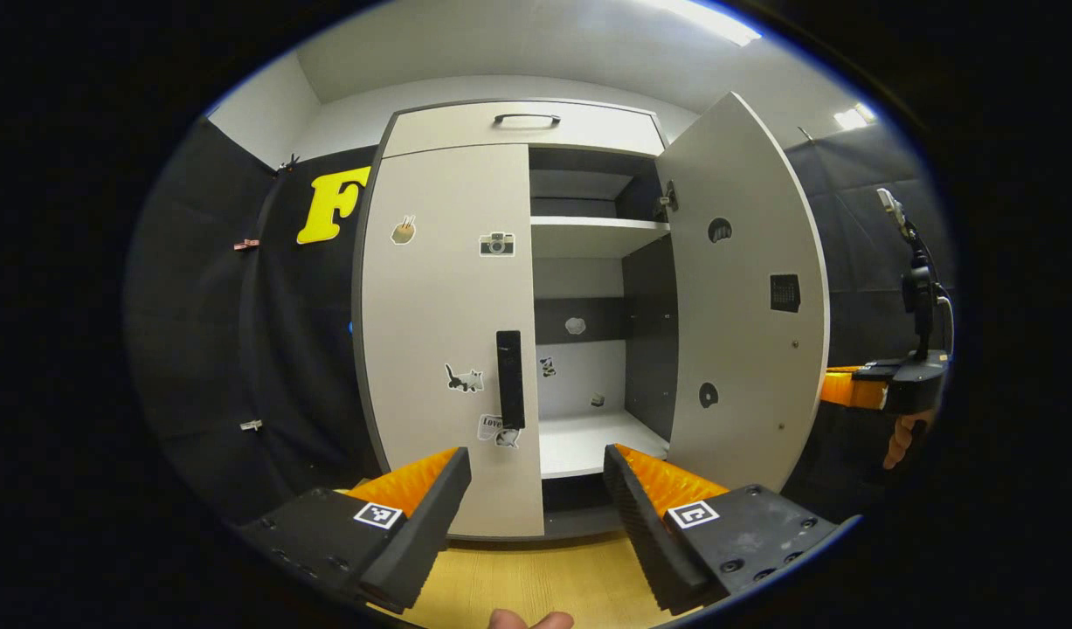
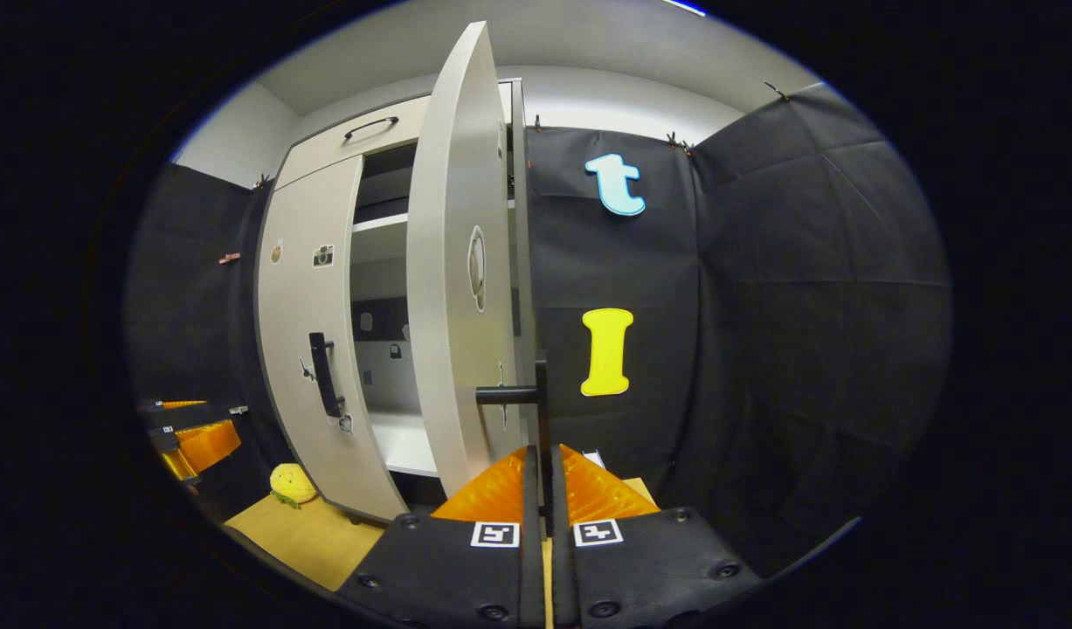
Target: Open the right door of the double-door shoe cabinet with the right hand, and open the left door with the left hand.
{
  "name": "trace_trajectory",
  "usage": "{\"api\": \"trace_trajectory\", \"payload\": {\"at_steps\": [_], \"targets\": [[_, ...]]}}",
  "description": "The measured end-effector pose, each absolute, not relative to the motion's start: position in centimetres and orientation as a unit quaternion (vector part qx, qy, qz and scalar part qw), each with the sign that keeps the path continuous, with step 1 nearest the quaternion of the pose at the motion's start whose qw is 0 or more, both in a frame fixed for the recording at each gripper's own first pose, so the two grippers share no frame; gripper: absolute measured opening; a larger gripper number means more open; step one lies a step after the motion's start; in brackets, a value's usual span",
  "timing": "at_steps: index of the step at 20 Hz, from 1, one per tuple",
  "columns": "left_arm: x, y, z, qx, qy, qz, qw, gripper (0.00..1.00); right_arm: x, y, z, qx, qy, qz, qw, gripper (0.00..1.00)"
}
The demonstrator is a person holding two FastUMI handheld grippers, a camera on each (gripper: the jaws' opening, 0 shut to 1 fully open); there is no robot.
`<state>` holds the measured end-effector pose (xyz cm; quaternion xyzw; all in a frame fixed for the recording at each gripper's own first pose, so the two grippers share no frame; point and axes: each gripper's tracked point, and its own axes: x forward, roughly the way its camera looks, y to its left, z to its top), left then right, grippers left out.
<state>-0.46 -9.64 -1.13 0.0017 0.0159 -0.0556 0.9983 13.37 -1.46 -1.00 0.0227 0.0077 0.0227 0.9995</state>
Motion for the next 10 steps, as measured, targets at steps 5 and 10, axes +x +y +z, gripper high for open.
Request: {"api": "trace_trajectory", "payload": {"at_steps": [5,10], "targets": [[0.0,-9.8,-0.8,0.001,0.015,-0.055,0.998,0.94,13.4,-1.5,-0.7,0.042,0.004,0.014,0.999,0.09],[1.0,-9.4,-0.7,0.004,0.013,-0.051,0.999,0.94,13.1,-4.0,0.0,0.001,-0.009,-0.021,1.000,0.57]]}}
